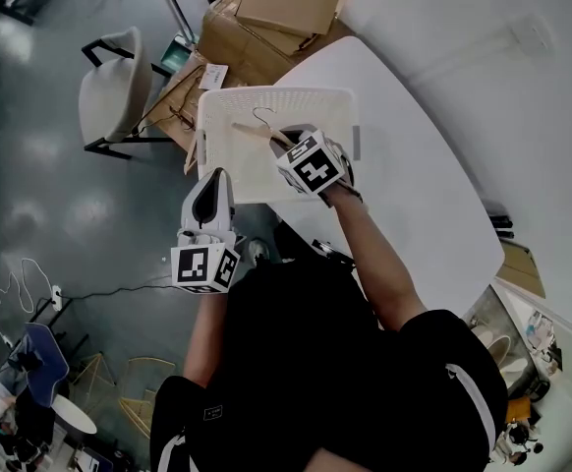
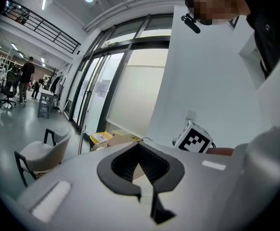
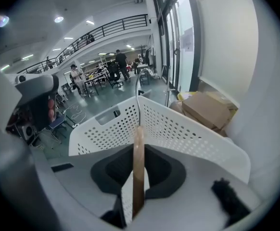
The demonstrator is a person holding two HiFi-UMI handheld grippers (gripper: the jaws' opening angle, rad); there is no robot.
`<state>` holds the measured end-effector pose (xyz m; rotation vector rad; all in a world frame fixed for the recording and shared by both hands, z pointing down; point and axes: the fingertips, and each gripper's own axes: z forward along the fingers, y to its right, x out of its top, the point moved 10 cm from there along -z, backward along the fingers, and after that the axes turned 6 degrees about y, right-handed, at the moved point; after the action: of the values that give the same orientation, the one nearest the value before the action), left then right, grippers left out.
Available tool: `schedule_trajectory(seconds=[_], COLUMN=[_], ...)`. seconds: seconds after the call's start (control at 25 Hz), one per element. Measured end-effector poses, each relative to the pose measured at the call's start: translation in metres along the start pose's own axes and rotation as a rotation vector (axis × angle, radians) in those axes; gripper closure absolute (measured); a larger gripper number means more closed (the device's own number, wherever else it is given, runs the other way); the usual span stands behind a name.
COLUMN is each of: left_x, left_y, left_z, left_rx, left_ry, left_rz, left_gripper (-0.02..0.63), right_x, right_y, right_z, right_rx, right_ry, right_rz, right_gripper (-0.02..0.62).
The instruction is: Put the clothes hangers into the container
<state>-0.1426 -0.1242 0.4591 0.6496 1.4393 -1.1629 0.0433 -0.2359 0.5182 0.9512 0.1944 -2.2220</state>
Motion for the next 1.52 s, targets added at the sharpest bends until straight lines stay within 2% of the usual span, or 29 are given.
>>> schedule_trajectory(seconds=[0.16, 0.36, 0.6, 1.0, 1.52], left_x=[0.0, 0.0, -0.001, 0.0, -0.002], left_y=[0.001, 0.001, 0.001, -0.003, 0.002], left_z=[0.0, -0.001, 0.0, 0.0, 0.002], left_rx=[-0.001, 0.002, 0.003, 0.02, 0.009], left_ry=[-0.002, -0.004, -0.008, -0.009, -0.02], left_rz=[0.003, 0.004, 0.008, 0.01, 0.006], left_gripper=[0.603, 0.603, 0.603, 0.603, 0.603], right_x=[-0.002, 0.001, 0.0, -0.001, -0.005], right_y=[0.002, 0.005, 0.011, 0.026, 0.044], right_z=[0.004, 0.004, 0.005, 0.006, 0.008], right_rx=[0.0, -0.002, -0.022, -0.078, -0.109], right_ry=[0.004, -0.004, -0.014, -0.047, -0.077], right_rz=[0.018, -0.033, -0.044, -0.034, -0.017], right_gripper=[0.532, 0.532, 0.522, 0.5, 0.474])
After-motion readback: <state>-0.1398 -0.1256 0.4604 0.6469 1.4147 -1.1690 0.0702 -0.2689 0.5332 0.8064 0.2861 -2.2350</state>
